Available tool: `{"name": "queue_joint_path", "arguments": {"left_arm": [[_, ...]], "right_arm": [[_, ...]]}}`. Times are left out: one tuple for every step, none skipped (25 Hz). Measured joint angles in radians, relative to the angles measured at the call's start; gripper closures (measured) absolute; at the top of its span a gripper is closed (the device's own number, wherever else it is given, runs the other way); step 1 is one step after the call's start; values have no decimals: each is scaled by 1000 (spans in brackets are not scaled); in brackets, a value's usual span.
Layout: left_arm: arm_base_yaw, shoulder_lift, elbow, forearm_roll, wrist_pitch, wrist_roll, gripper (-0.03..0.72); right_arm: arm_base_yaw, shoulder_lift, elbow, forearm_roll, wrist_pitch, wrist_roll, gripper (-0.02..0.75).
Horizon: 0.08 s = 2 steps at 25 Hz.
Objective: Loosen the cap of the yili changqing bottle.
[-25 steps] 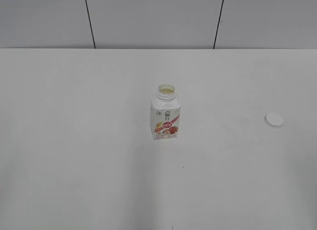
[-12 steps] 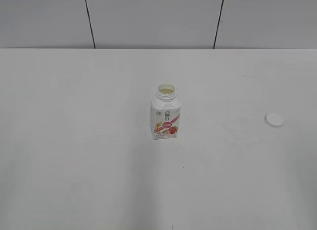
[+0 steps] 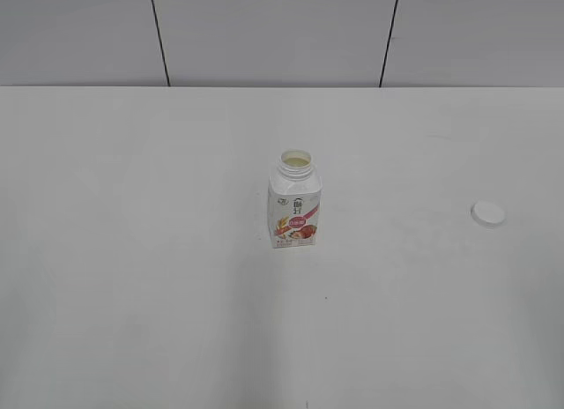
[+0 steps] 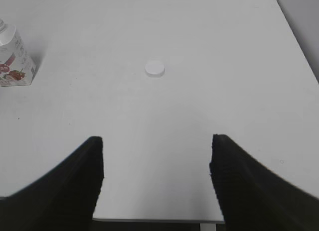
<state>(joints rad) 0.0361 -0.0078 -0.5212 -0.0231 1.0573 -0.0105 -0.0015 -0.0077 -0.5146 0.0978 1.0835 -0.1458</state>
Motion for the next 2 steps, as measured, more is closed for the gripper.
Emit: {"name": "queue_joint_path", "arguments": {"left_arm": [[0,0,0,0,0,0,253],[0,0,0,0,0,0,253]], "right_arm": [[0,0,0,0,0,0,204],[0,0,0,0,0,0,204]]}}
